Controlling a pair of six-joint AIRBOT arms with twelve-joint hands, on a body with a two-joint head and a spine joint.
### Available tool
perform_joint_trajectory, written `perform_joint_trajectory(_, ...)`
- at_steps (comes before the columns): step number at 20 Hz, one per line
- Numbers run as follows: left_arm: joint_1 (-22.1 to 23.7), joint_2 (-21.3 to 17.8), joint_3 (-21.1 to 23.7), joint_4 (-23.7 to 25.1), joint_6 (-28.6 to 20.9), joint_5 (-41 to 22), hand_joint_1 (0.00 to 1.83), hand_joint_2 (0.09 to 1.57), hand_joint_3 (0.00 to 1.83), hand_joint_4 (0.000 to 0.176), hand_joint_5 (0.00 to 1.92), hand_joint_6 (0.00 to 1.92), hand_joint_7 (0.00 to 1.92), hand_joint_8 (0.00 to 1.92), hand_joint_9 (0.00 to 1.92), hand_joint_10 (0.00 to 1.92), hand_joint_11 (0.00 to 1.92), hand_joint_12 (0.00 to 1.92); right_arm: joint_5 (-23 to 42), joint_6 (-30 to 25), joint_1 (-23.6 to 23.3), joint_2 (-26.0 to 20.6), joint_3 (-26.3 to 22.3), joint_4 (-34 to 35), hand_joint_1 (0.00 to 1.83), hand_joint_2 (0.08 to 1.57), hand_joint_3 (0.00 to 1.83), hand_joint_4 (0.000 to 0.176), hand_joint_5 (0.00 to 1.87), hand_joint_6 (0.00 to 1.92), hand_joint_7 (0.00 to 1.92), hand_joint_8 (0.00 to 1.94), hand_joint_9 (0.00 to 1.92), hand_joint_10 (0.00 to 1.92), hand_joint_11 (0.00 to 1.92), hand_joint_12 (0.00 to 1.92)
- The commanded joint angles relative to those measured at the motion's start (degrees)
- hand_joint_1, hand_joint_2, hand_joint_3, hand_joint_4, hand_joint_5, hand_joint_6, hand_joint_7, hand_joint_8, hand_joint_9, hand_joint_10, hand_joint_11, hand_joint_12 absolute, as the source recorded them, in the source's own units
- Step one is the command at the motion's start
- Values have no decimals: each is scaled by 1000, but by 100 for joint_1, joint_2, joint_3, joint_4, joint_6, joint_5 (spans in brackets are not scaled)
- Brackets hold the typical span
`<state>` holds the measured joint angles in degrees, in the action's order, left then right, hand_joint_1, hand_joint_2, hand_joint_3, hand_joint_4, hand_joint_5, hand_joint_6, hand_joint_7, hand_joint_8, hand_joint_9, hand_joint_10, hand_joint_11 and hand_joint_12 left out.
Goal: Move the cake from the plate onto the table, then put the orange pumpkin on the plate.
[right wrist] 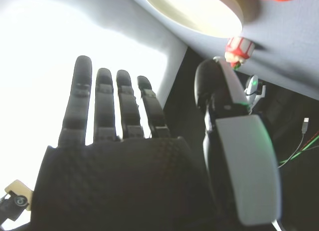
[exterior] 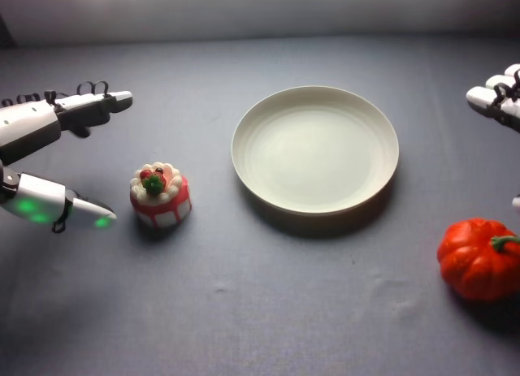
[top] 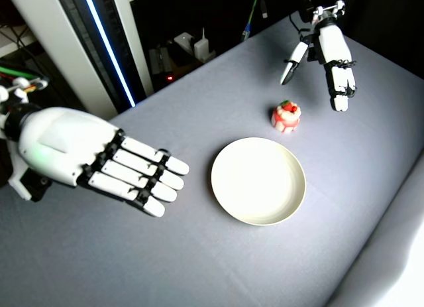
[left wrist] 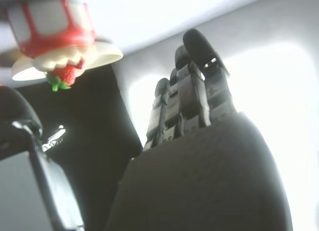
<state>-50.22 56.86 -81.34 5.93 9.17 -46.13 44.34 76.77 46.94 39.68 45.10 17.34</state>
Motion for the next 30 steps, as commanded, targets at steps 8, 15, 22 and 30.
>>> perform_joint_trajectory(8,87,-303,115,-661,-18,-1262,959,857,5,0,87,0,30,3,115,8,0,992,-316,-4,-38,471,416,-66,764,1099,0,0,272,18,223,10,316,53,0,1341)
perform_joint_trajectory(15,201,-522,282,-894,-18,-1714,1033,868,3,7,48,0,11,2,62,11,0,680,-805,102,298,924,924,489,744,1084,2,0,334,3,247,1,276,2,0,1044)
perform_joint_trajectory(22,200,-546,293,-887,-18,-1641,1002,852,0,31,67,4,30,3,80,4,0,795,-829,149,251,492,420,3,629,1109,8,0,299,3,243,1,238,1,0,921)
perform_joint_trajectory(30,191,-531,291,-890,-18,-1559,1003,847,0,7,67,3,0,0,50,2,0,803,-726,148,-9,59,-77,-516,582,1145,0,0,304,5,288,3,265,6,0,1134)
